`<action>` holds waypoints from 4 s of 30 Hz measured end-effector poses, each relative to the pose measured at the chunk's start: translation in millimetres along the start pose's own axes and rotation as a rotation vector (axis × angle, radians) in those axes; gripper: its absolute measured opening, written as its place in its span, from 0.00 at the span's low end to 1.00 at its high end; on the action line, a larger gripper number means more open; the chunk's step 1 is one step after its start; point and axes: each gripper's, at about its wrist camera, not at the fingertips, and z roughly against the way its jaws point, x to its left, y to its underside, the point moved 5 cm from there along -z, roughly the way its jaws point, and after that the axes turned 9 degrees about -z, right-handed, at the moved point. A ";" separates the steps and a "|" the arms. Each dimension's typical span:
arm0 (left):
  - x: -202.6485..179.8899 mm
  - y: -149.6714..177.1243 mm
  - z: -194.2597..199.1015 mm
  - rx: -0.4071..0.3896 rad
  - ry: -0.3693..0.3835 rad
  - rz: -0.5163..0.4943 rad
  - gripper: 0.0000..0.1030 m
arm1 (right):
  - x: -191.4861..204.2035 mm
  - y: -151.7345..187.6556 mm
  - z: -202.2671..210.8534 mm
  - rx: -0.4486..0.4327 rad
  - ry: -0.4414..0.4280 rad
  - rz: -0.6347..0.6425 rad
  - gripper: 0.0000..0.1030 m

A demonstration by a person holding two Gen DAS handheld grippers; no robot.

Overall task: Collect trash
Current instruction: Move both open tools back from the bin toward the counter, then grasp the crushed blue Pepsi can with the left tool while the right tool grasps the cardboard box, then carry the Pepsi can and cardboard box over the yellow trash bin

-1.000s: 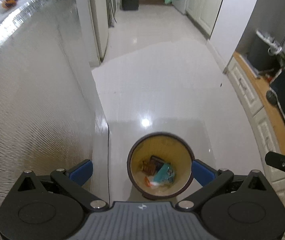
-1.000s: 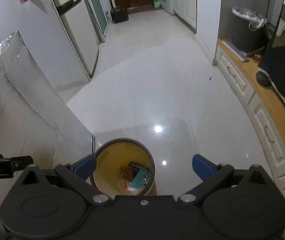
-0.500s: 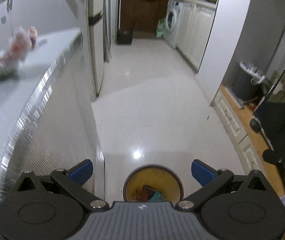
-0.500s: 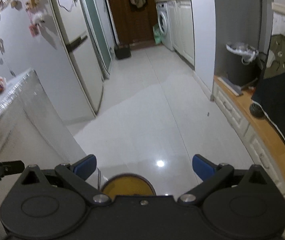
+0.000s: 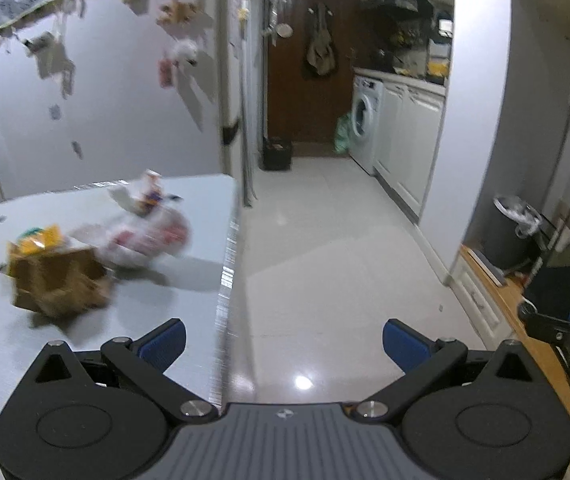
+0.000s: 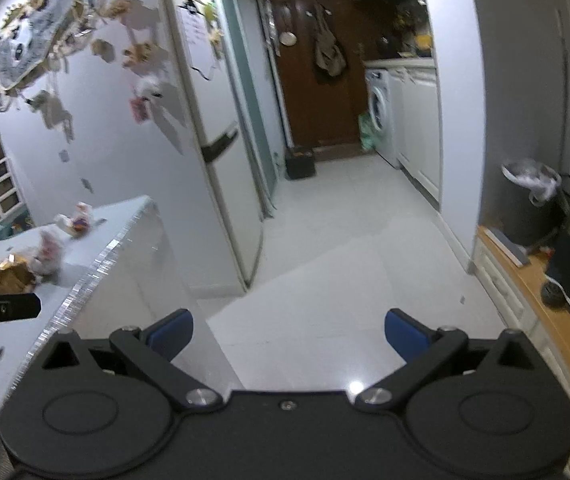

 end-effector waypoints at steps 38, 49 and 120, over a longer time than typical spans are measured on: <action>379.1 87.3 63.4 0.038 -0.462 0.143 1.00 | 270.7 22.4 -50.1 0.052 -0.347 0.176 1.00; 436.8 126.6 54.4 0.141 -0.506 0.190 1.00 | 323.2 32.7 -80.4 0.105 -0.379 0.185 1.00; 205.0 48.8 66.0 -0.101 -0.276 0.066 0.87 | 265.8 27.6 -25.8 0.014 -0.381 0.283 0.34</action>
